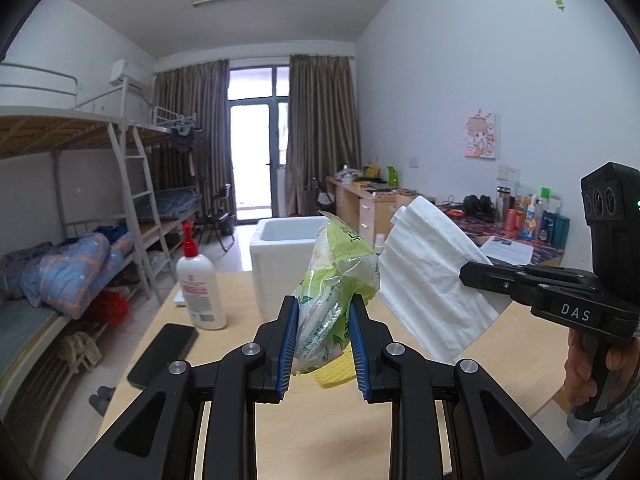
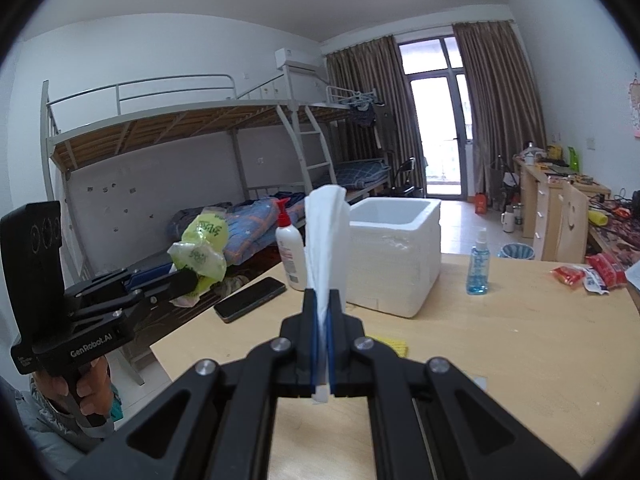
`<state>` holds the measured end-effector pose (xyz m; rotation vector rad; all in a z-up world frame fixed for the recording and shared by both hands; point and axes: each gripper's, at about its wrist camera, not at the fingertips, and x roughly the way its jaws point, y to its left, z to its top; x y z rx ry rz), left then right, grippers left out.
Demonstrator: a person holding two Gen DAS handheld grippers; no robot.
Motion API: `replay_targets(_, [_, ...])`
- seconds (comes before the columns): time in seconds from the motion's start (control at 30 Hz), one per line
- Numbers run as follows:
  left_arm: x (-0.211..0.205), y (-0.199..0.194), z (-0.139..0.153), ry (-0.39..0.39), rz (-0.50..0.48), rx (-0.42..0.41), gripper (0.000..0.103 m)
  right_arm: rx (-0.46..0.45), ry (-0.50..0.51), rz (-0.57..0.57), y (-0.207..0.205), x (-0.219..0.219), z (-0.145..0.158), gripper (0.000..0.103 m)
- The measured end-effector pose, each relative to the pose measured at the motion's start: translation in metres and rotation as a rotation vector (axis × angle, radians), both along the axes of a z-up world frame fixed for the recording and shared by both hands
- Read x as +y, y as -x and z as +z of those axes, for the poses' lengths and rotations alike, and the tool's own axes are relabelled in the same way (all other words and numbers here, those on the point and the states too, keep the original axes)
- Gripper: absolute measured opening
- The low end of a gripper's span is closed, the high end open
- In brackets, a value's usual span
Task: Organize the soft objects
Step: 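Carry the packet and tissue in both grippers over the white foam box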
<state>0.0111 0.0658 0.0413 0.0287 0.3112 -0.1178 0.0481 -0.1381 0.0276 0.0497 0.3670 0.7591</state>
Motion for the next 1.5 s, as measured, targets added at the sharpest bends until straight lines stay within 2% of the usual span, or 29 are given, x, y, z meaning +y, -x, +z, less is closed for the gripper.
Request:
replay_targets(0.17, [0.011,0.001,0.001,0.008,0.042,-0.008,0.027,0.003,0.009,0.013,-0.005,0.007,0.0,0.006])
replay_targets(0.57, [0.02,-0.012,0.005,0.015,0.061,-0.006,0.026,-0.005,0.027,0.03,-0.011,0.02,0.007,0.006])
replay_targets(1.03, [0.021,-0.035,0.017,0.019,0.047,-0.017,0.026,-0.019,0.039,-0.009,-0.023,0.025,0.028,0.006])
replay_targets(1.5, [0.022,-0.068,0.036,0.012,0.044,-0.024,0.026,-0.058,0.085,-0.033,-0.056,0.039,0.053,0.006])
